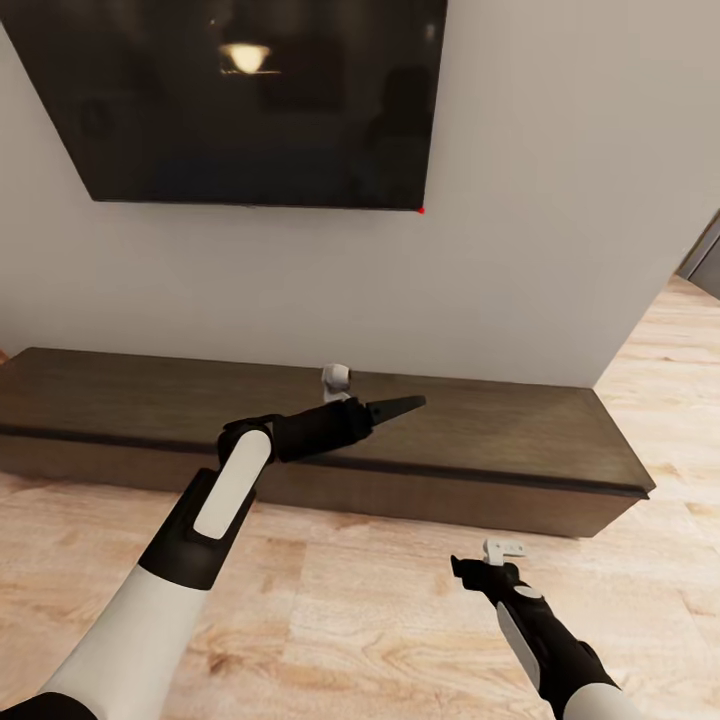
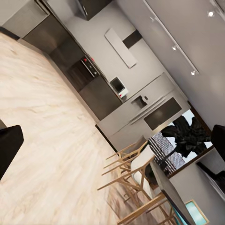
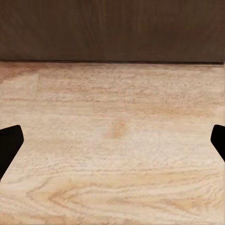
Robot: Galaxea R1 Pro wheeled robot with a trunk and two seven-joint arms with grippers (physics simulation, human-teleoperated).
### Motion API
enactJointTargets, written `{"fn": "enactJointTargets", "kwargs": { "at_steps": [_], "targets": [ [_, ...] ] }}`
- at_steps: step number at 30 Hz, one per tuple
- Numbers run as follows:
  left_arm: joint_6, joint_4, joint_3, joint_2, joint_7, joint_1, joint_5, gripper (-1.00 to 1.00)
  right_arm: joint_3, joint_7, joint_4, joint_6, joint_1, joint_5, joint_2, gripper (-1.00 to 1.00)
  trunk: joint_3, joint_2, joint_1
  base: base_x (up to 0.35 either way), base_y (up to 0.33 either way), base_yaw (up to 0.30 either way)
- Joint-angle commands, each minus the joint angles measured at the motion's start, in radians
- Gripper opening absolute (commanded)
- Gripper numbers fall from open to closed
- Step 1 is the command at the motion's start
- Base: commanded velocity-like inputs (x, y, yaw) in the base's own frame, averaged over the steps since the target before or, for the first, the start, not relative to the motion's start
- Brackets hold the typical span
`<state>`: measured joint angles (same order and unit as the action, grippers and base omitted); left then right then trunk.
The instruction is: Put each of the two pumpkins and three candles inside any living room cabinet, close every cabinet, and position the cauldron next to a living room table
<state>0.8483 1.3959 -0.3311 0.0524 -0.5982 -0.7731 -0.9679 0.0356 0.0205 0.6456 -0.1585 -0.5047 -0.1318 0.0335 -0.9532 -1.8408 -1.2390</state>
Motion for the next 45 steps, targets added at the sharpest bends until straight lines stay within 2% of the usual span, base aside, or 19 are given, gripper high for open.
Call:
{"fn": "enactJointTargets", "kwargs": {
  "at_steps": [1, 4, 6, 7, 9, 10, 11, 12, 13, 14, 15, 18, 21, 23, 24, 26, 31, 41, 45],
  "targets": [
    [0.000, 0.000, 0.000, 0.000, 0.000, 0.000, 0.000, 1.00, 0.000, -0.001, -0.011, 0.026, 0.001, 0.001, 0.000, 1.00, 0.000, 0.000, 0.000, 0.048, 0.000, 0.000],
    [0.000, 0.000, 0.000, 0.001, 0.000, 0.000, 0.000, 1.00, 0.000, 0.006, -0.039, 0.151, 0.003, 0.006, -0.001, 1.00, 0.000, 0.000, 0.000, 0.021, 0.000, 0.000],
    [0.000, 0.000, -0.001, 0.004, 0.000, 0.000, 0.000, 1.00, 0.002, 0.024, -0.107, 0.339, 0.004, 0.016, -0.003, 1.00, 0.000, 0.000, 0.000, 0.005, 0.000, 0.000],
    [0.000, 0.000, -0.002, 0.005, 0.000, 0.000, 0.000, 1.00, 0.009, 0.270, -0.164, 0.446, 0.005, 0.259, -0.008, 1.00, 0.000, 0.000, 0.000, 0.000, 0.000, 0.000],
    [0.000, -0.001, -0.003, 0.005, 0.000, 0.000, 0.000, 1.00, 0.015, 0.421, -0.171, 0.436, 0.005, 0.449, -0.009, 1.00, 0.000, 0.000, 0.000, 0.000, 0.000, 0.000],
    [0.000, 0.000, -0.003, 0.006, 0.000, 0.000, 0.000, 1.00, 0.018, 0.543, -0.177, 0.403, 0.005, 0.616, -0.012, 1.00, 0.000, 0.000, 0.000, 0.000, 0.000, 0.000],
    [0.000, 0.000, -0.003, 0.006, 0.000, 0.000, 0.000, 1.00, 0.019, 0.619, -0.181, 0.373, 0.005, 0.716, -0.017, 1.00, 0.000, 0.000, 0.000, 0.000, 0.000, 0.000],
    [0.000, 0.000, -0.003, 0.006, 0.000, 0.000, 0.000, 1.00, 0.019, 0.656, -0.184, 0.357, 0.005, 0.761, -0.022, 1.00, 0.000, 0.000, 0.000, 0.000, 0.000, 0.000],
    [0.000, 0.000, -0.003, 0.006, 0.000, 0.000, 0.000, 1.00, 0.019, 0.772, -0.207, 0.303, 0.005, 0.889, -0.043, 1.00, 0.000, 0.000, 0.000, 0.000, 0.000, 0.000],
    [0.000, 0.000, -0.003, 0.007, 0.000, 0.000, 0.000, 1.00, 0.020, 0.808, -0.217, 0.287, 0.005, 0.925, -0.049, 1.00, 0.000, 0.000, 0.000, 0.000, 0.000, 0.000],
    [0.000, 0.000, -0.004, 0.008, 0.000, 0.000, 0.000, 1.00, 0.022, 0.945, -0.264, 0.234, 0.005, 1.047, -0.063, 1.00, 0.000, 0.000, 0.000, 0.000, 0.000, 0.000],
    [0.000, 0.000, -0.006, 0.011, 0.000, 0.000, 0.001, 1.00, 0.031, 1.092, -0.324, 0.145, 0.005, 1.211, -0.072, 1.00, 0.000, 0.000, 0.000, 0.000, 0.000, 0.000],
    [-0.001, 0.000, -0.009, 0.013, 0.000, 0.000, 0.001, 1.00, 0.037, 1.127, -0.340, 0.039, 0.005, 1.292, -0.077, 1.00, 0.000, 0.000, 0.000, 0.000, 0.000, 0.000],
    [-0.001, 0.001, -0.015, 0.013, 0.000, 0.000, 0.001, 1.00, 0.054, 1.132, -0.344, -0.007, 0.005, 1.328, -0.084, 1.00, 0.000, 0.000, 0.000, 0.000, 0.000, 0.000],
    [-0.001, 0.001, -0.018, 0.013, 0.000, 0.000, 0.001, 1.00, 0.084, 1.133, -0.352, -0.032, 0.005, 1.359, -0.087, 1.00, 0.000, 0.000, 0.000, 0.000, 0.000, 0.000],
    [-0.002, 0.000, -0.021, 0.014, 0.000, 0.000, 0.001, 1.00, 0.130, 1.134, -0.387, -0.054, 0.005, 1.392, -0.089, 1.00, 0.000, 0.000, 0.000, 0.000, 0.000, 0.000],
    [-0.002, 0.000, -0.022, 0.014, 0.000, 0.002, 0.001, 1.00, 0.148, 1.143, -0.451, -0.060, 0.005, 1.405, -0.086, 1.00, 0.000, 0.000, 0.000, 0.000, 0.000, 0.000],
    [-0.002, 0.000, -0.022, 0.014, 0.000, 0.003, 0.000, 1.00, 0.150, 1.153, -0.458, -0.061, 0.005, 1.405, -0.086, 1.00, 0.000, 0.000, 0.000, 0.007, 0.000, 0.000],
    [-0.002, 0.000, -0.022, 0.014, 0.000, 0.003, -0.001, 1.00, 0.149, 1.153, -0.460, -0.063, 0.005, 1.406, -0.086, 1.00, 0.000, 0.000, 0.000, 0.228, 0.000, 0.000]
  ]
}}
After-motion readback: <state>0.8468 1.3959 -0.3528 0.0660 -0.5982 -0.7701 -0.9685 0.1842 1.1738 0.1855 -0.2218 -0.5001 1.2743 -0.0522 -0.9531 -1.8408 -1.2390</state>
